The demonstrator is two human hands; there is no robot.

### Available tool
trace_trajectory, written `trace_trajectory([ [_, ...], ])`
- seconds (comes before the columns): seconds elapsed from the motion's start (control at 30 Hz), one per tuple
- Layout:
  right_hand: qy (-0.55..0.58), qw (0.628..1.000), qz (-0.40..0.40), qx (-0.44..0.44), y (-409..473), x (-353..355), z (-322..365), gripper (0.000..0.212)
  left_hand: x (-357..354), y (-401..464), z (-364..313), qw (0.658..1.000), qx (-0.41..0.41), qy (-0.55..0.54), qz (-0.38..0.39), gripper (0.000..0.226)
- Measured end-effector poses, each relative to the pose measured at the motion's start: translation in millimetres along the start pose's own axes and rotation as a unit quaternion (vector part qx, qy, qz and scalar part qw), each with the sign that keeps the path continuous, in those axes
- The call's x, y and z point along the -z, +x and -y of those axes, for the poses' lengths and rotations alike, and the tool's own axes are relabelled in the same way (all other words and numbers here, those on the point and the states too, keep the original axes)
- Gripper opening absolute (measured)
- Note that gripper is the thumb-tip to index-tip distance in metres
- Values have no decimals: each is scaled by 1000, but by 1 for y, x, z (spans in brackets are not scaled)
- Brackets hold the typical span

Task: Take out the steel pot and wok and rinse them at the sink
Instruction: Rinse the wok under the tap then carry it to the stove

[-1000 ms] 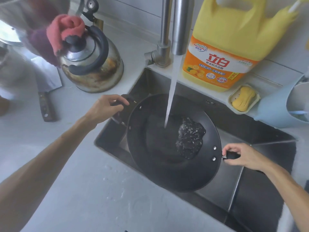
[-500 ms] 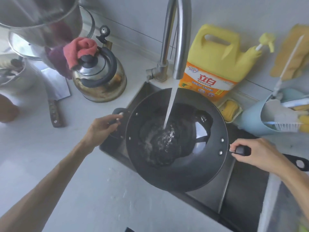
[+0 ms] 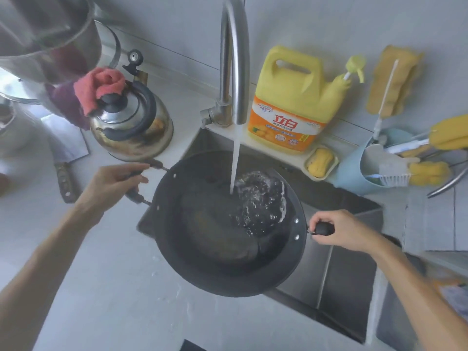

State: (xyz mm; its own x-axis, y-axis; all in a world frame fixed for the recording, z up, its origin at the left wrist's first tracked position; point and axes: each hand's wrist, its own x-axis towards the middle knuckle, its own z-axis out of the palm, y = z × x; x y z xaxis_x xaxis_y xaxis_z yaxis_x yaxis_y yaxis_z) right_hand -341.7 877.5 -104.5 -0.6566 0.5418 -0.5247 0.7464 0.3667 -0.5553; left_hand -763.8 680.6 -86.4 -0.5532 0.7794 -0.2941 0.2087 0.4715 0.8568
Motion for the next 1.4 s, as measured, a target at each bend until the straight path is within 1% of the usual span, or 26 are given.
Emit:
trace_trajectory([
  [0.13, -135, 991, -19, 13, -5, 32, 9, 16, -23, -17, 48, 999, 32, -19, 20, 23],
  [0.27, -205, 977, -53, -11, -11, 48, 7, 13, -50, -24, 66, 998, 25, -48, 13, 25],
  [0.37, -190, 978, -83, -30, -13, 48, 2, 14, -56, -22, 58, 998, 3, -69, -13, 32],
  [0.47, -129, 986, -98, -39, -13, 37, -3, 17, -44, -20, 38, 996, -37, -69, -43, 33],
  [0.53, -74, 993, -87, -28, -12, 27, -5, 21, -32, -20, 17, 994, -64, -72, -57, 30],
  [0.6, -28, 997, -67, -21, -10, 17, -6, 24, -21, -21, -6, 993, -85, -53, -66, 27],
  [0.67, 7, 999, -48, -18, -6, 8, -6, 22, -11, -22, -22, 991, -102, -39, -77, 26],
  [0.77, 37, 999, -15, -21, -3, 1, -5, 20, 0, -22, -29, 991, -100, -40, -83, 26],
  [0.83, 26, 1000, 0, -14, -1, 6, -3, 19, 1, -22, -23, 992, -84, -44, -82, 28],
  [0.9, -3, 1000, 0, -2, -2, 18, -1, 16, -3, -24, -9, 994, -53, -46, -83, 25],
  [0.97, -59, 998, 0, 6, -4, 34, 4, 15, -14, -27, 10, 995, -23, -56, -80, 20],
  [1.03, -114, 993, 6, 13, -5, 47, 8, 15, -29, -31, 30, 995, 0, -74, -70, 22],
  [1.1, -156, 988, 8, -1, -5, 55, 9, 14, -44, -37, 47, 993, 15, -97, -59, 25],
  [1.17, -189, 982, -6, -20, -7, 58, 7, 15, -57, -40, 60, 992, 24, -117, -53, 26],
  [1.23, -191, 981, -27, -27, -9, 57, 4, 17, -65, -41, 65, 991, 20, -120, -50, 25],
  [1.4, -112, 991, -49, -46, -15, 46, -5, 22, -55, -32, 41, 994, -33, -83, -68, 23],
])
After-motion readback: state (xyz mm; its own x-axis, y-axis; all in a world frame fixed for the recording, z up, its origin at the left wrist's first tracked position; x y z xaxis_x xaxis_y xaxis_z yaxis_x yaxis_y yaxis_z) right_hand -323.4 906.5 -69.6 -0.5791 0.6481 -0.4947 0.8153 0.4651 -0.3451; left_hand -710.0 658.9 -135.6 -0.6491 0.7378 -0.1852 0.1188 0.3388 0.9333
